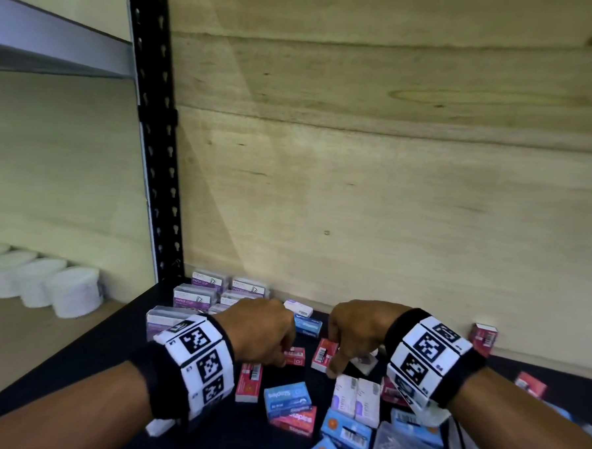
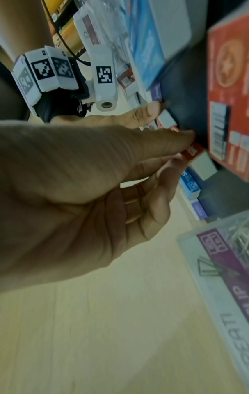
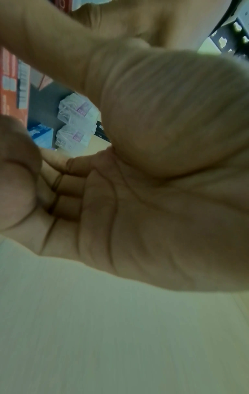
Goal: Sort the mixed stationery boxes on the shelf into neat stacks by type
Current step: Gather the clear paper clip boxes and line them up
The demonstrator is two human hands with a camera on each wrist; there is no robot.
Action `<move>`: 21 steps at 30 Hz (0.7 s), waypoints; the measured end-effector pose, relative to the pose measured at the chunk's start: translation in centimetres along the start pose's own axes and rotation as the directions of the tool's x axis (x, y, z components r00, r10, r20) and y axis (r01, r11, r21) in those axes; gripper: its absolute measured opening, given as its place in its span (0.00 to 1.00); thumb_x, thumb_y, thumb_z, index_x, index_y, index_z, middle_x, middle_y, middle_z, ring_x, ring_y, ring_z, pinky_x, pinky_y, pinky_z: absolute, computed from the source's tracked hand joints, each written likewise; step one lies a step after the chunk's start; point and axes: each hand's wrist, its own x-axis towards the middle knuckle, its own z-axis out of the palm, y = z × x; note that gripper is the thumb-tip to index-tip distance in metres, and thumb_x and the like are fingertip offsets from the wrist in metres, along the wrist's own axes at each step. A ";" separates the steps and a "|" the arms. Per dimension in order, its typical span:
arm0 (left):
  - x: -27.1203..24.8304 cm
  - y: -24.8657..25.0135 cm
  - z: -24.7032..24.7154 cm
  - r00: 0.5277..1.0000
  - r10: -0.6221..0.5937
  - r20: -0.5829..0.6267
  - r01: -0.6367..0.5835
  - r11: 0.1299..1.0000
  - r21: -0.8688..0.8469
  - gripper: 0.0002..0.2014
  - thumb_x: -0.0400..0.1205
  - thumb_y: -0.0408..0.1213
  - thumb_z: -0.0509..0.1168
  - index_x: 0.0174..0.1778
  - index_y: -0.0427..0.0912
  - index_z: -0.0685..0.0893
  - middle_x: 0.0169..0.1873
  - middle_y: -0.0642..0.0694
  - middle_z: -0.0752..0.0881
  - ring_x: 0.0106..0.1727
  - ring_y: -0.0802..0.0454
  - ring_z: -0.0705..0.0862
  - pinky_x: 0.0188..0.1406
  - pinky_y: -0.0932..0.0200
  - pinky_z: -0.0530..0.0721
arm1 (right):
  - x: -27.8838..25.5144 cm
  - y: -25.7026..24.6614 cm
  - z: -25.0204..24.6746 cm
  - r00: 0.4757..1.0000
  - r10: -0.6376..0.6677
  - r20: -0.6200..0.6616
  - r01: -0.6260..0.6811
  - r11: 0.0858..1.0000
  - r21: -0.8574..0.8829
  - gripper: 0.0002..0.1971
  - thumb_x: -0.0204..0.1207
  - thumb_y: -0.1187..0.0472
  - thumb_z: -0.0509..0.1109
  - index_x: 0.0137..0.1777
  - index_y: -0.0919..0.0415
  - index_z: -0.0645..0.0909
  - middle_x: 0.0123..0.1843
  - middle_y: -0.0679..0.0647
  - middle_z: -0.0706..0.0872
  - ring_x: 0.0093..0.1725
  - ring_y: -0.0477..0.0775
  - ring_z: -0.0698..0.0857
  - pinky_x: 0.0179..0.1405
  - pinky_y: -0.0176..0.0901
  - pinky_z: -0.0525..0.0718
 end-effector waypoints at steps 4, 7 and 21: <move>0.7 0.2 0.1 0.999 -0.001 0.033 0.003 0.998 -0.071 0.13 0.76 0.49 0.75 0.53 0.49 0.89 0.46 0.53 0.88 0.49 0.52 0.86 0.43 0.58 0.81 | 0.0 0.8 0.1 0.999 0.006 0.041 -0.006 1.000 0.003 0.25 0.66 0.45 0.83 0.56 0.62 0.89 0.44 0.54 0.92 0.37 0.51 0.84 0.40 0.40 0.79; 1.2 -0.3 -0.6 0.997 -0.019 0.074 0.032 0.985 -0.171 0.13 0.75 0.49 0.76 0.53 0.50 0.89 0.33 0.62 0.83 0.42 0.57 0.86 0.48 0.58 0.85 | 0.3 1.4 -0.5 0.998 -0.019 0.064 0.017 0.999 0.030 0.29 0.63 0.42 0.83 0.58 0.63 0.87 0.50 0.59 0.91 0.42 0.54 0.83 0.45 0.44 0.80; 5.5 -3.0 -5.1 0.979 -0.166 0.115 0.168 0.986 -0.007 0.15 0.75 0.47 0.76 0.57 0.51 0.88 0.47 0.54 0.86 0.52 0.50 0.86 0.48 0.56 0.83 | 4.1 0.8 -2.4 0.992 -0.078 -0.103 0.072 0.996 -0.062 0.25 0.69 0.38 0.78 0.55 0.57 0.89 0.51 0.51 0.91 0.51 0.55 0.88 0.57 0.53 0.87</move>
